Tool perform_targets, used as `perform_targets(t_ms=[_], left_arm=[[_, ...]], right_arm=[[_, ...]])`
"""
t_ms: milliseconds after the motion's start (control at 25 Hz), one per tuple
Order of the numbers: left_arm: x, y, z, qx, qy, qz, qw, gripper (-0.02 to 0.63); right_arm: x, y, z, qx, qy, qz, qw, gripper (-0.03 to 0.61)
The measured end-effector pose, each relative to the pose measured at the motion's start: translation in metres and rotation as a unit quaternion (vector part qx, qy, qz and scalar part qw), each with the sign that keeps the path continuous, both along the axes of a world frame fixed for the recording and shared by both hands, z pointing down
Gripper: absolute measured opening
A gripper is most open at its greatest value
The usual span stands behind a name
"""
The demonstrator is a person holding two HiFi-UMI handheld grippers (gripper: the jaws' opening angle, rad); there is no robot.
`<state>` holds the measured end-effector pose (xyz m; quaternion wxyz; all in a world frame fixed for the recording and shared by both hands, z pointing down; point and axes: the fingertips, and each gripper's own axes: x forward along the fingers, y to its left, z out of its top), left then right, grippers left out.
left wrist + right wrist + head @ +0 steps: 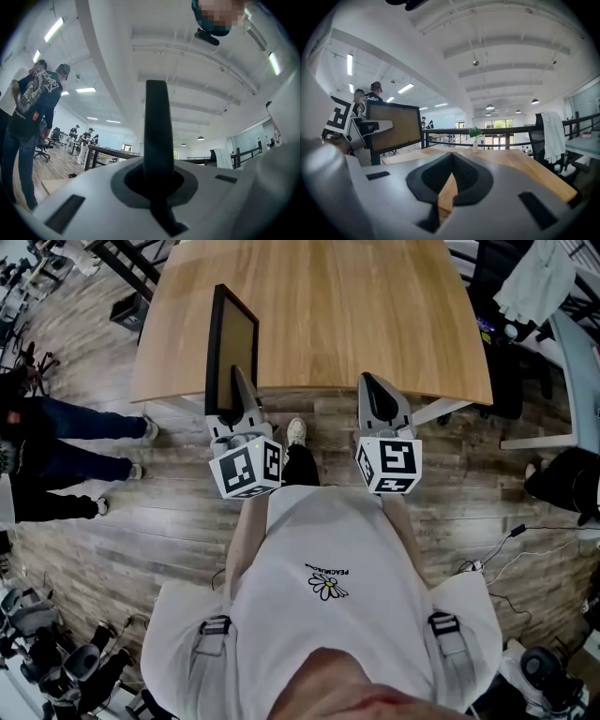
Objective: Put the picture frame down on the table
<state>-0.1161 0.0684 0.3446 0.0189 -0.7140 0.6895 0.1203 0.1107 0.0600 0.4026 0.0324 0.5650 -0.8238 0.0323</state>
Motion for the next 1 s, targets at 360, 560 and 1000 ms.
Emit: perform_targets(t_ms=[360, 560, 1000], left_arm=[[-0.03, -0.093, 0.004, -0.001, -0.002, 0.021, 0.9998, 0.023], [-0.045, -0.161, -0.006, 0.0, -0.024, 0.029, 0.9993, 0.023], [-0.059, -0.258, 0.017, -0.042, -0.025, 0.049, 0.9976, 0.023]], right_arm=[[-0.046, -0.086, -0.006, 0.016, 0.02, 0.0, 1.0, 0.011], [-0.072, -0.143, -0.014, 0.018, 0.046, -0.005, 0.999, 0.011], [-0.067, -0.235, -0.018, 0.008, 0.073, 0.035, 0.997, 0.011]])
